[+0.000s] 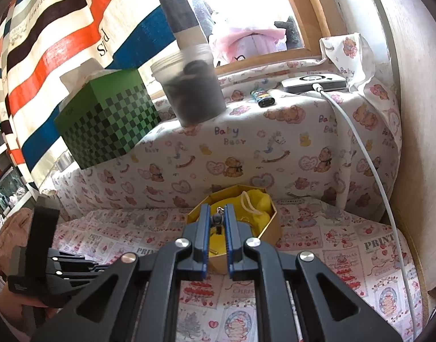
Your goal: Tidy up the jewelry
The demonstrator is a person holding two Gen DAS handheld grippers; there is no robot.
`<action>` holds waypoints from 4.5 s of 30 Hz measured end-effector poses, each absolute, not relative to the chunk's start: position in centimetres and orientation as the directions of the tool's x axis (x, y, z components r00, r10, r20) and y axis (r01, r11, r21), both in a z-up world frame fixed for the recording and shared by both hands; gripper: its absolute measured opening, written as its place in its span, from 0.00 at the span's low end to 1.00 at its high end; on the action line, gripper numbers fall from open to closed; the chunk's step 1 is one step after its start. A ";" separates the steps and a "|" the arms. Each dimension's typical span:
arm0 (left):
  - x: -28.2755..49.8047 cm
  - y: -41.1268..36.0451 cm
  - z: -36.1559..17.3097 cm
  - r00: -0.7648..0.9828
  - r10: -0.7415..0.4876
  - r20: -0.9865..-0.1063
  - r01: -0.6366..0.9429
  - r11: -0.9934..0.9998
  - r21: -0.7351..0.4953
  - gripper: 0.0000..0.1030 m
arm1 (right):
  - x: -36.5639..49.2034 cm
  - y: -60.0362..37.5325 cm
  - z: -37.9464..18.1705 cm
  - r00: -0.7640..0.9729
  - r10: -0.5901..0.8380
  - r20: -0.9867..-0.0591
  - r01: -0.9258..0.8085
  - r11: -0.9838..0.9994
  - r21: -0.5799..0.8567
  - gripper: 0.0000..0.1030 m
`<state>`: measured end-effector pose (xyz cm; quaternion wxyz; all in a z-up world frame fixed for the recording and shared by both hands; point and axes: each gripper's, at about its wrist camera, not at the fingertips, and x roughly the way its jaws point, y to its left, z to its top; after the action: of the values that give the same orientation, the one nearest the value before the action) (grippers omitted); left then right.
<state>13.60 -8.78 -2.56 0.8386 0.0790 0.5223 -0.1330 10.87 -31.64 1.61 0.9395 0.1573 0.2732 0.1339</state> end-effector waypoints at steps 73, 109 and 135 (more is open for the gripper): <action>11.1 -8.3 8.2 0.894 -0.269 -0.359 0.250 0.963 -0.100 1.00 | 7.4 -33.7 3.5 0.961 0.176 -0.212 -0.088 0.926 0.368 0.92; 7.0 -0.8 0.9 0.954 0.028 -0.299 -0.031 1.000 -0.003 1.00 | 6.7 -26.2 0.2 0.964 0.080 -0.255 -0.063 0.995 0.077 1.00; 7.1 0.0 0.8 0.950 0.020 -0.313 -0.037 0.998 -0.049 1.00 | 7.3 -25.8 -0.1 0.948 0.096 -0.305 -0.083 0.995 0.057 1.00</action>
<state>7.11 0.01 0.83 0.9870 -0.0270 0.1581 0.0144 7.26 -25.80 -0.06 0.9866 0.0219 0.1553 0.0454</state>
